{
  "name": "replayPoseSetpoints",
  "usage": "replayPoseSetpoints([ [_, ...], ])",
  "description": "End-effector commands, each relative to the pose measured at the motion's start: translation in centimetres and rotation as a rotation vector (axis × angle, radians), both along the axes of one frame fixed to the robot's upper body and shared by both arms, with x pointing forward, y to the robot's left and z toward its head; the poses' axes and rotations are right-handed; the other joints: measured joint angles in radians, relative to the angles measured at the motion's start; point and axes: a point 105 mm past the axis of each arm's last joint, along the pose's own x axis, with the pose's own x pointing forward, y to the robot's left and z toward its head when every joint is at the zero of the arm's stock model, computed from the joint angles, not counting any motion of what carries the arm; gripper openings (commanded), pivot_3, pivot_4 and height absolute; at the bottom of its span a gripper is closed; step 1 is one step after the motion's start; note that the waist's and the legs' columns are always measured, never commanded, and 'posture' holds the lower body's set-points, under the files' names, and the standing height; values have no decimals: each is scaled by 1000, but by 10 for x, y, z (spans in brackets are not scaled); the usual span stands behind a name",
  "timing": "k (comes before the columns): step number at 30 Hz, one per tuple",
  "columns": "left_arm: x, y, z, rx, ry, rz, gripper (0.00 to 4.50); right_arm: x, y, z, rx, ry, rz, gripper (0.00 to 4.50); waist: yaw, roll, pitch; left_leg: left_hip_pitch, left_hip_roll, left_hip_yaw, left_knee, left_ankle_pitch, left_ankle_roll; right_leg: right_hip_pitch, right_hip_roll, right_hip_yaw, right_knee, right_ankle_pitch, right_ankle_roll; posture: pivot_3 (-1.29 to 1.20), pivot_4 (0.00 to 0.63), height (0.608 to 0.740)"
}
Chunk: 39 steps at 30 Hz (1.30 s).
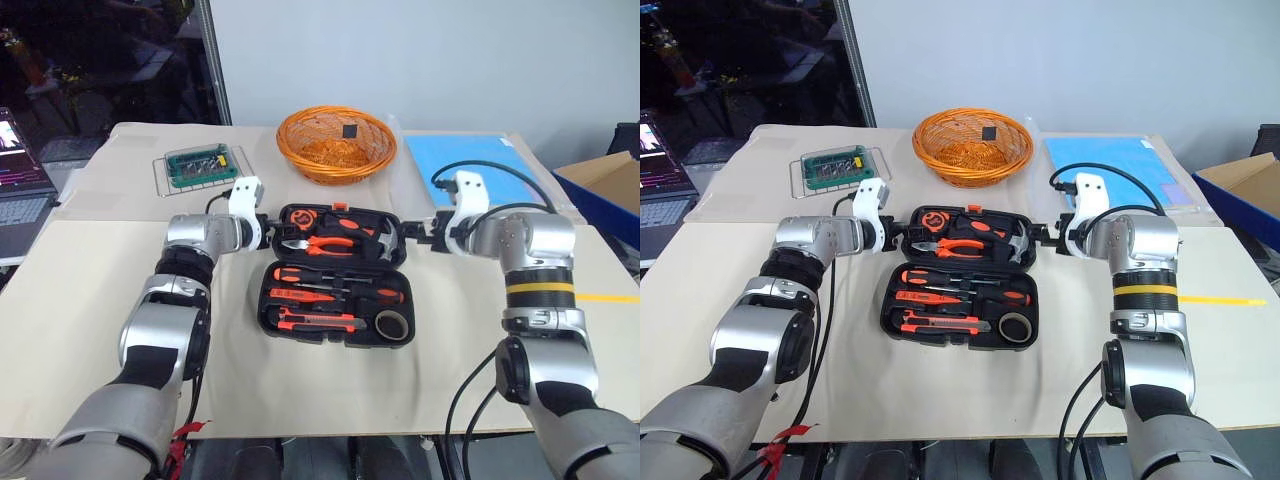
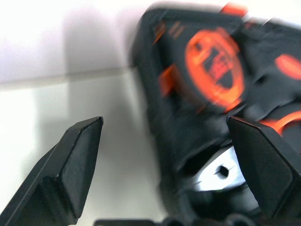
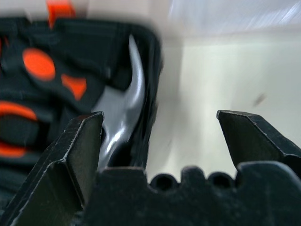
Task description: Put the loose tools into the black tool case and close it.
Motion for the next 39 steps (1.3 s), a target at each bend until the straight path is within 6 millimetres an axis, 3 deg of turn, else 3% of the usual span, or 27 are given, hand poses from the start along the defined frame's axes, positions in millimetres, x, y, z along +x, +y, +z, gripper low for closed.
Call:
replayPoseSetpoints([
  [1, 5, -6, 12, -15, -36, -15, 3792, 4, 7, 2, -25, -10, 42, 3123, -2, 0, 0, 0, 0, 0, 0, 0, 0, 0, 0, 0, 0, 0, 0, 0, 150, 740],
  [4, 5, -10, 13, -28, -45, -28, 2711, 5, 2, -7, -56, 4, 36, 2076, -1, 0, 0, 0, 0, -1, 0, 0, 0, 1, 0, 0, 0, 0, 0, 0, 150, 740],
  [11, 6, -17, 28, -150, -83, -70, 125, 8, 4, 6, -44, -44, 49, 9, -10, 0, 0, 2, -1, -2, 2, 0, -1, 3, -1, -1, 2, 0, 1, 0, 150, 740],
  [12, 6, -18, 31, -164, -92, -77, 24, 8, 5, 7, -38, -49, 53, 0, -9, 0, 0, 2, -1, -2, 2, 1, -1, 3, -1, -2, 2, 0, 1, 0, 150, 740],
  [18, 5, -23, 45, -173, -167, -147, 24, 10, 18, 27, 1, -192, 104, 0, -12, 0, 0, -1, -2, -3, 2, 1, -1, 1, -2, -2, 1, 0, 1, 0, 150, 740],
  [21, 6, -28, 66, -118, -344, -221, 24, 12, 26, 54, -72, -393, 152, 0, -13, 0, 2, -2, -2, -3, 1, 1, -1, 0, -2, -2, 1, 0, 1, 0, 150, 740],
  [23, 2, -30, 79, -96, -479, -271, 24, 5, 35, 70, -115, -539, 200, 0, -14, 1, 5, -3, -2, -3, 1, 1, -1, -1, -2, -2, 2, 0, 1, 0, 150, 740],
  [26, -10, -26, 77, -34, -605, -314, 24, -16, 42, 79, -91, -680, 238, 0, -16, 1, 7, -9, -2, -3, 0, 1, -1, -7, -1, -2, 3, 0, 1, 0, 150, 740],
  [33, -53, -22, 36, 330, -882, -485, 24, -68, 38, 61, -186, -904, 267, 0, -7, 1, 6, -16, -2, -2, -2, 1, -2, -15, -3, -2, 5, 1, 1, 0, 150, 740],
  [39, -70, -4, 30, 514, -1049, -541, 24, -96, 25, 44, -369, -1014, 310, 0, 12, 1, 7, -10, -2, 0, 3, 3, -1, -9, -3, -2, 1, 1, 1, 0, 150, 740],
])
